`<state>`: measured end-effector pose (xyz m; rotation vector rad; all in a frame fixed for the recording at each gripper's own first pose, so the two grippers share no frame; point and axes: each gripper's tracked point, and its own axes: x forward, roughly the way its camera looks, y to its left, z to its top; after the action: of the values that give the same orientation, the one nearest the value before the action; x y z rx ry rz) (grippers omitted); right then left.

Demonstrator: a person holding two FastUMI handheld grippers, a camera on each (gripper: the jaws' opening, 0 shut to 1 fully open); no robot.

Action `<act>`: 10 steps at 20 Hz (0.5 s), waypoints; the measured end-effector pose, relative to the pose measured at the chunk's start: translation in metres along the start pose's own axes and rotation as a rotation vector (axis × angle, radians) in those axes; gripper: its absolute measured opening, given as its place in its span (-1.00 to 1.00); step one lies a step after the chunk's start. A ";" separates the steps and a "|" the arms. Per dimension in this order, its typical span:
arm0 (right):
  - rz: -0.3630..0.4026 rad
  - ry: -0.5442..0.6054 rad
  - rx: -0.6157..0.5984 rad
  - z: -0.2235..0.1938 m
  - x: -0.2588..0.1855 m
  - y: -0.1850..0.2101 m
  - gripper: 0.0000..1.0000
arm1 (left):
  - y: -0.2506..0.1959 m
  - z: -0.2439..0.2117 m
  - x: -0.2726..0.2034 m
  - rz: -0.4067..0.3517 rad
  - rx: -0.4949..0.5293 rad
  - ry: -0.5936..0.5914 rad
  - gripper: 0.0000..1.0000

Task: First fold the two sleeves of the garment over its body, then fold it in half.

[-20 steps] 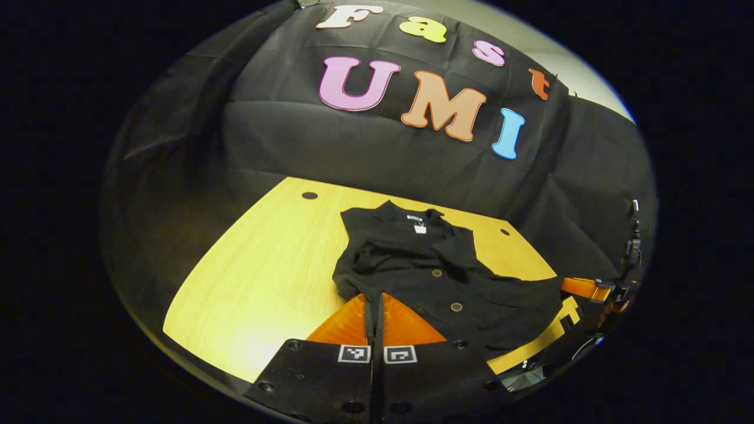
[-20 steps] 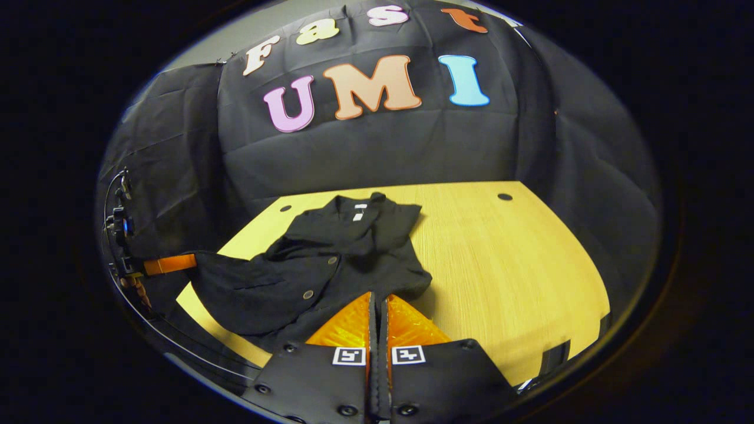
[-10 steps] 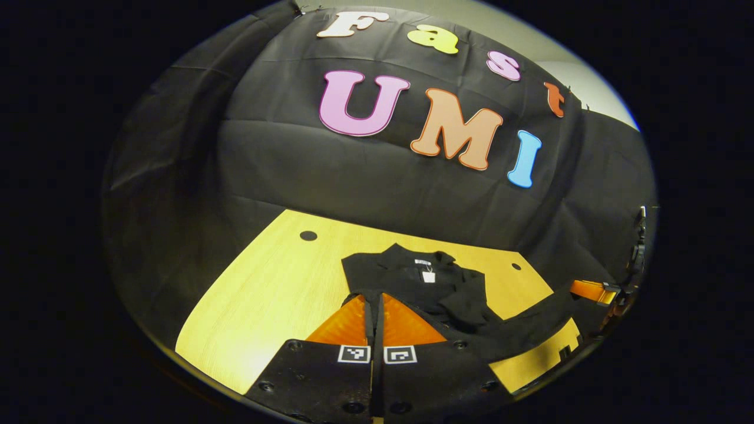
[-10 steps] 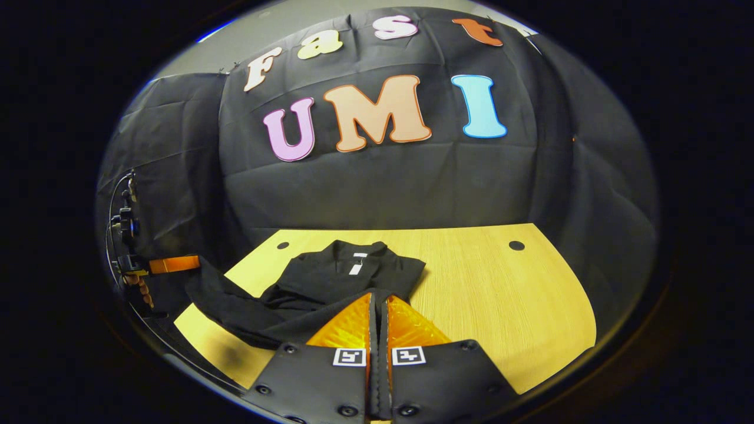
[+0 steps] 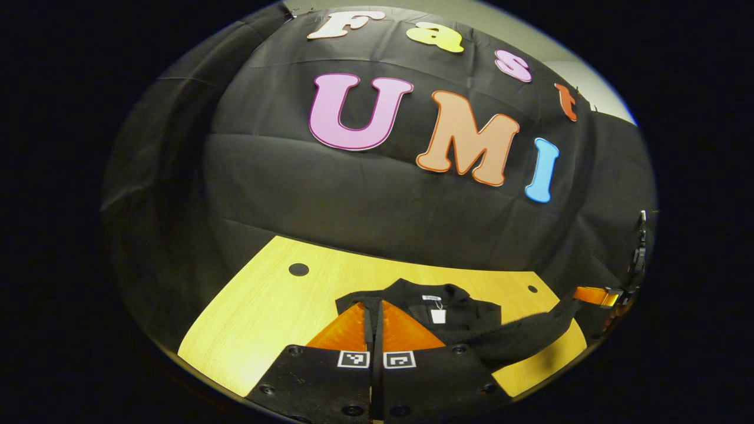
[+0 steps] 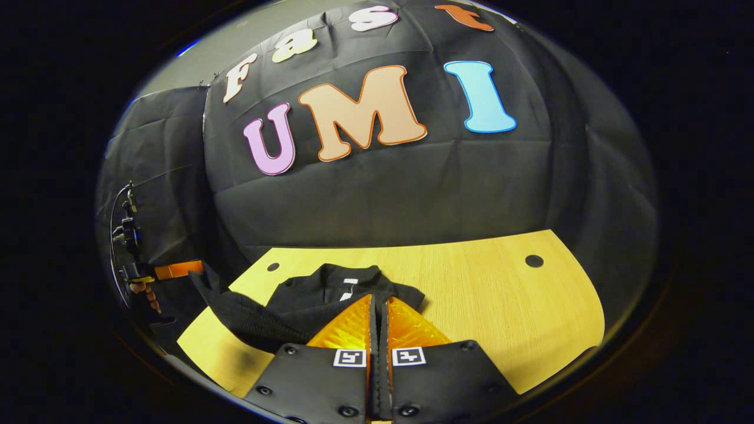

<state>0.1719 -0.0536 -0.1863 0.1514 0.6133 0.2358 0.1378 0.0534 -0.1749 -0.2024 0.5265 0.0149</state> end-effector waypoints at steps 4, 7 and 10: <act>0.002 0.009 0.002 0.018 0.040 -0.016 -0.96 | 0.000 0.010 0.040 0.010 0.022 0.008 -1.00; -0.002 0.017 0.023 0.027 0.069 -0.028 -0.96 | -0.003 0.015 0.069 0.014 0.030 0.012 -1.00; -0.001 0.033 0.018 0.031 0.091 -0.034 -0.96 | 0.001 0.014 0.092 0.035 0.045 0.023 -1.00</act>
<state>0.2678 -0.0650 -0.2187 0.1645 0.6487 0.2328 0.2241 0.0534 -0.2093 -0.1496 0.5524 0.0348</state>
